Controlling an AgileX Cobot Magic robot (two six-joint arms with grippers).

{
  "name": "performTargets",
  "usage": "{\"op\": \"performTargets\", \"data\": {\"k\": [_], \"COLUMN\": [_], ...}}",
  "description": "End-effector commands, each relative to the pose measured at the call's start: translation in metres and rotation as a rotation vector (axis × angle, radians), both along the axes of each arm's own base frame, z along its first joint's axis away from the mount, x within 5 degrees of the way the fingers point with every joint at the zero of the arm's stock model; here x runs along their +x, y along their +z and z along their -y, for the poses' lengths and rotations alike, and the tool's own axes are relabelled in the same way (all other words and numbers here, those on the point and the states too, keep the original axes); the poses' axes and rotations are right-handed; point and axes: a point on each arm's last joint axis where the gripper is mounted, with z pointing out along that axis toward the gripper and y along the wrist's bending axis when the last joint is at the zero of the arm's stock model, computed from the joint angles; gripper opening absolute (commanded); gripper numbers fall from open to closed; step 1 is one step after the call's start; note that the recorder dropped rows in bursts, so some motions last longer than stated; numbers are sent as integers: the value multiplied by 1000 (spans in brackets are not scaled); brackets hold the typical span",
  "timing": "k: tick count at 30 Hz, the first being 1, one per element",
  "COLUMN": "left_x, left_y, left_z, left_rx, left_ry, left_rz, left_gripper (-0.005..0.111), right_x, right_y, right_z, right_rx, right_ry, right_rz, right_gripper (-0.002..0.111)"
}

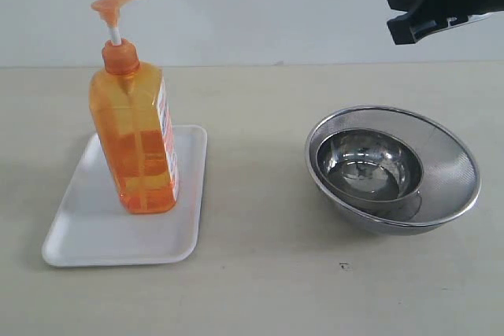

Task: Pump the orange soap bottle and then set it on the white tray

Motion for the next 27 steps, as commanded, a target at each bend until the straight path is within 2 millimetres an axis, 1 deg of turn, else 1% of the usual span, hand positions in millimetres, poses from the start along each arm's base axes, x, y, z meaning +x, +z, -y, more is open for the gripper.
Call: {"op": "performTargets", "data": {"k": [1,4,6,11,15,18,20,23,27], "left_x": [-1,-3,-3,-2,-3,-4,-4,-4,-4], "left_y": [-17,-28,-28,-34,-46,-50,-54,-55,-54], "left_z": [0,0,0,-1,-2,-3,-1,2,6], "left_rx": [-22,-22,-35,-63,-76,-86,-163,-159,-196], "left_ry": [-3,-3,-4,4,25,31,18,-10,-52], "left_rz": [-44,-41,-39,-110,-242,-280,-314,-326,-321], "left_gripper": [5,5,5,5,5,5,5,5,5], "right_x": [-2,-2,-2,-2,-2,-2,-2,-2,-2], "right_y": [3,3,3,3,3,3,3,3,3], "right_z": [2,2,2,2,2,2,2,2,2], "right_rx": [7,7,7,7,11,12,12,12,18], "right_ry": [-8,-8,-8,-7,-9,-9,-9,-9,-12], "right_rz": [12,12,12,10,8,7,7,7,4], "right_gripper": [0,0,0,0,0,0,0,0,0]}}
